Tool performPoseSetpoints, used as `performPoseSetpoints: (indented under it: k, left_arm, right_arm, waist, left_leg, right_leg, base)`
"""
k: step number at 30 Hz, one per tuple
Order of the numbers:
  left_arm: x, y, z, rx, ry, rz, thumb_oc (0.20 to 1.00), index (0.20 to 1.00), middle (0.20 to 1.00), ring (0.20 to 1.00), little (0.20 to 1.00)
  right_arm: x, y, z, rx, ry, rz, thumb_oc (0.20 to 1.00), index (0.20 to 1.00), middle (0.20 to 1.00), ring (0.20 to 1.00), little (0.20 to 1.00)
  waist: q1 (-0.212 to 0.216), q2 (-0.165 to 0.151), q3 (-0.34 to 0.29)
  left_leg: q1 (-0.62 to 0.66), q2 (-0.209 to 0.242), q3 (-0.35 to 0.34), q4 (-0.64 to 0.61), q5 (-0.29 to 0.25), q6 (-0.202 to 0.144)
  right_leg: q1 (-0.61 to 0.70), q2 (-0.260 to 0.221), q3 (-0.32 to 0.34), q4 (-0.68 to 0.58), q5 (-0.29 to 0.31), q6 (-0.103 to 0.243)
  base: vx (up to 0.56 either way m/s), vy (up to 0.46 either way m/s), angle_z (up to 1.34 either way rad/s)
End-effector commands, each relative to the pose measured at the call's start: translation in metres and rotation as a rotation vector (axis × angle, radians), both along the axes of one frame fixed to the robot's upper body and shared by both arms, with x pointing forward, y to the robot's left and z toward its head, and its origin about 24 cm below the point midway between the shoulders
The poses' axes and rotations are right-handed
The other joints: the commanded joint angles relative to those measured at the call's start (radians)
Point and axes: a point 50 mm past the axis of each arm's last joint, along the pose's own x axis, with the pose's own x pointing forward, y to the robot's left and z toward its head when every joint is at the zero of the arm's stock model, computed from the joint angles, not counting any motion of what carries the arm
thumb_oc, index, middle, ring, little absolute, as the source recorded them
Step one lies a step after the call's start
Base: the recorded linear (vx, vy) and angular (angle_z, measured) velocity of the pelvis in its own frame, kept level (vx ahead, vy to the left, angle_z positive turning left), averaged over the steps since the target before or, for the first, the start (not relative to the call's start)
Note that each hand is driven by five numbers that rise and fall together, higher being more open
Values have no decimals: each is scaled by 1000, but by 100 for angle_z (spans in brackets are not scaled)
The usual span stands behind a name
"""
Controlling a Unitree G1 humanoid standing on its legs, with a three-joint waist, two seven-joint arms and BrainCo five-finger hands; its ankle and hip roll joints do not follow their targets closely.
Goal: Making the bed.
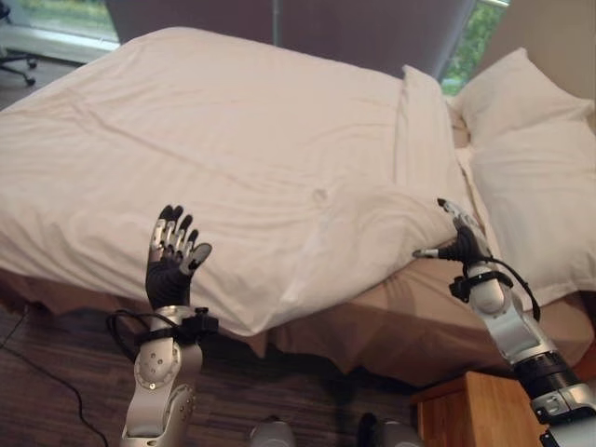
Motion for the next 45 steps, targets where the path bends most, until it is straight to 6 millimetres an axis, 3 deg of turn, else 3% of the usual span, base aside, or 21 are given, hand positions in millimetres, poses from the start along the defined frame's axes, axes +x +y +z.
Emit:
performPoseSetpoints:
  k: [1, 5, 11, 17, 21, 26, 28, 35, 37, 39, 45]
  left_arm:
    - [-2, -5, 18, 20, -107, 7, 1000, 1000, 1000, 1000, 1000]
    - [3, -6, 9, 7, -74, -3, 1000, 1000, 1000, 1000, 1000]
    - [5, 3, 0, 62, -12, -16, 1000, 1000, 1000, 1000, 1000]
    - [20, 16, 19, 110, -64, -14, 1000, 1000, 1000, 1000, 1000]
    - [27, 14, 22, 129, -70, -31, 1000, 1000, 1000, 1000, 1000]
    - [52, 1, 40, 128, -139, -68, 1000, 1000, 1000, 1000, 1000]
    - [60, -1, 48, 121, -168, -70, 1000, 1000, 1000, 1000, 1000]
    - [66, -4, 53, 123, -181, -85, 1000, 1000, 1000, 1000, 1000]
    - [66, -6, 52, 125, -177, -95, 1000, 1000, 1000, 1000, 1000]
    - [63, -8, 50, 132, -179, -113, 1000, 1000, 1000, 1000, 1000]
    - [61, -17, 46, 139, -172, -154, 1000, 1000, 1000, 1000, 1000]
  right_arm:
    - [30, 31, 53, -63, -183, 67, 1000, 1000, 1000, 1000, 1000]
    - [50, 38, 91, -154, -270, 74, 1000, 1000, 1000, 1000, 1000]
    - [78, 37, 117, -234, -265, 3, 1000, 1000, 1000, 1000, 1000]
    - [98, 30, 148, -434, -267, -108, 1000, 1000, 1000, 1000, 1000]
    - [100, 23, 158, -490, -279, -142, 1000, 1000, 1000, 1000, 1000]
    - [101, 3, 181, -601, -293, -243, 1000, 1000, 1000, 1000, 1000]
    - [98, -10, 204, -649, -343, -310, 1000, 1000, 1000, 1000, 1000]
    - [88, -27, 246, -669, -439, -399, 1000, 1000, 1000, 1000, 1000]
    - [86, -30, 248, -681, -442, -411, 1000, 1000, 1000, 1000, 1000]
    - [81, -35, 265, -667, -482, -437, 1000, 1000, 1000, 1000, 1000]
    - [78, -37, 272, -662, -498, -431, 1000, 1000, 1000, 1000, 1000]
  waist:
    - [33, 30, 16]
    - [52, 23, 15]
    - [90, 15, 26]
    - [136, -8, 90]
    - [148, -21, 103]
    - [169, -43, 129]
    - [168, -39, 134]
    - [151, -23, 126]
    - [148, -20, 123]
    - [147, -12, 121]
    - [133, 18, 122]
  left_leg:
    - [141, 7, -5, -149, -51, 10]
    - [122, 8, -8, -123, -56, -1]
    - [88, 16, -23, -171, -16, -15]
    - [-80, 28, -56, -171, 39, -36]
    - [-140, 39, -60, -171, 55, -44]
    - [-270, 51, -74, -171, 89, -75]
    - [-320, 49, -80, -171, 101, -85]
    - [-375, 45, -79, -171, 115, -96]
    - [-383, 45, -81, -171, 119, -97]
    - [-406, 47, -81, -171, 128, -102]
    - [-435, 49, -69, -171, 135, -110]
  right_leg:
    - [47, 14, -15, -2, -119, -12]
    - [81, 14, -47, -77, -96, -18]
    - [61, 13, -81, -86, -86, -3]
    - [-80, 22, -99, -86, -67, 2]
    - [-136, 29, -100, -86, -61, 3]
    - [-245, 36, -118, -86, -49, 12]
    - [-285, 34, -121, -86, -40, 18]
    - [-338, 31, -113, -86, -27, 23]
    - [-347, 31, -111, -86, -23, 23]
    - [-371, 30, -104, -86, -17, 25]
    - [-408, 27, -91, -86, -14, 24]
  base:
    - [166, -93, -3]
    - [144, -69, -6]
    - [81, -19, 22]
    - [-76, -25, 20]
    - [-33, -32, 15]
    - [9, -34, 8]
    - [13, -28, 13]
    - [12, -13, 3]
    - [9, -10, -2]
    - [-13, -39, -6]
    - [-15, -44, -10]
